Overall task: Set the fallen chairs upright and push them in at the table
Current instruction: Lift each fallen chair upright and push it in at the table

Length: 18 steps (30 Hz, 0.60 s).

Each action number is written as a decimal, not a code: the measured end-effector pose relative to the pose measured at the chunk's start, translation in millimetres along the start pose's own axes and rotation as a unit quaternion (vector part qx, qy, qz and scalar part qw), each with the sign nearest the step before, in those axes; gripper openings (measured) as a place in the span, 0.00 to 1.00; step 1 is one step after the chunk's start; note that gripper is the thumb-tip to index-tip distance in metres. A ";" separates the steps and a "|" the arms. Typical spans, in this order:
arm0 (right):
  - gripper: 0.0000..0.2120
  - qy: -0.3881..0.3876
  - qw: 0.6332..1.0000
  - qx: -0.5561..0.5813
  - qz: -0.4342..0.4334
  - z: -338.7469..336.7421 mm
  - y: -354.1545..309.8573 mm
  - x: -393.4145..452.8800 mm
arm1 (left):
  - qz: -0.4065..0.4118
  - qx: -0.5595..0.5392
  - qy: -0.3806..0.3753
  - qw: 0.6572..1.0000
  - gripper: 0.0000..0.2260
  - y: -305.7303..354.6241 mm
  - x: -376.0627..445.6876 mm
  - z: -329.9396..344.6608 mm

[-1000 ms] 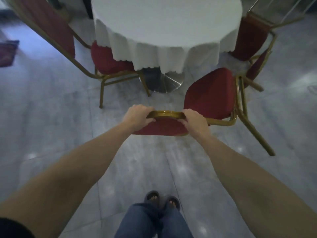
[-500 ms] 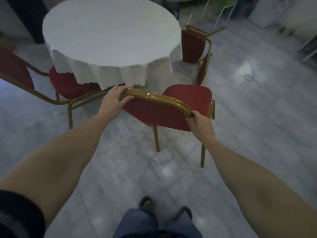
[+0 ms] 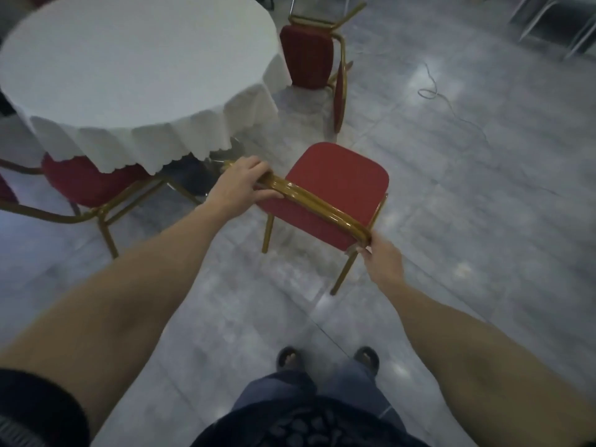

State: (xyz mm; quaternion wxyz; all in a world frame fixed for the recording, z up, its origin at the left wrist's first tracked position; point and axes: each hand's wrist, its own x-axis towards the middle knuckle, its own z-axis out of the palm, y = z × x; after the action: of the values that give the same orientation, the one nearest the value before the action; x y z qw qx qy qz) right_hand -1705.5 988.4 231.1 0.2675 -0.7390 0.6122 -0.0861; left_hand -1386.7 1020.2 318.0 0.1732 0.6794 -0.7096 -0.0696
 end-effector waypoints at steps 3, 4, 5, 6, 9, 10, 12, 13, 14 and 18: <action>0.06 0.017 1.000 0.020 -0.002 4.2 -1.8 -5.5 | -0.012 -0.009 -0.016 1.000 0.22 -5.5 -7.9 -2.9; 0.08 0.027 0.999 0.033 -0.009 3.9 -3.6 -8.6 | -0.016 -0.012 -0.017 1.000 0.22 -7.5 -8.9 -4.0; 0.12 0.044 0.998 0.048 -0.022 2.9 -6.0 -13.2 | -0.023 -0.014 -0.020 0.999 0.22 -10.3 -9.9 -5.3; 0.17 0.069 0.995 0.063 -0.040 1.3 -9.6 -19.1 | -0.034 -0.012 -0.024 0.999 0.21 -14.0 -11.0 -6.3; 0.24 0.158 0.974 0.077 -0.140 5.0 -29.5 -43.1 | -0.069 0.004 -0.051 0.996 0.23 -27.1 -15.8 -10.6; 0.24 0.173 0.967 0.066 -0.173 10.3 -38.1 -51.0 | -0.079 0.003 -0.060 0.995 0.23 -30.7 -16.2 -13.4; 0.25 0.165 0.965 0.032 -0.203 20.2 -54.8 -61.5 | -0.095 0.000 -0.080 0.992 0.23 -34.7 -13.1 -21.4; 0.26 0.144 0.969 0.008 -0.202 23.9 -60.9 -64.6 | -0.101 0.001 -0.094 0.990 0.23 -35.1 -10.2 -25.9; 0.28 0.121 0.973 -0.016 -0.196 25.7 -64.8 -66.7 | -0.106 0.003 -0.107 0.989 0.23 -34.3 -7.3 -28.7; 0.38 0.075 0.972 -0.084 -0.204 21.0 -54.5 -66.6 | -0.119 0.008 -0.104 0.987 0.23 -26.5 -8.3 -27.6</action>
State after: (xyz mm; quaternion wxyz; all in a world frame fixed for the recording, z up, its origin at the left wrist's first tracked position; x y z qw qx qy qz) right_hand -1664.9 1063.6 254.1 0.1343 -0.8598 0.4716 -0.1427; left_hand -1352.3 1030.4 333.5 0.0838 0.7492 -0.6386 -0.1546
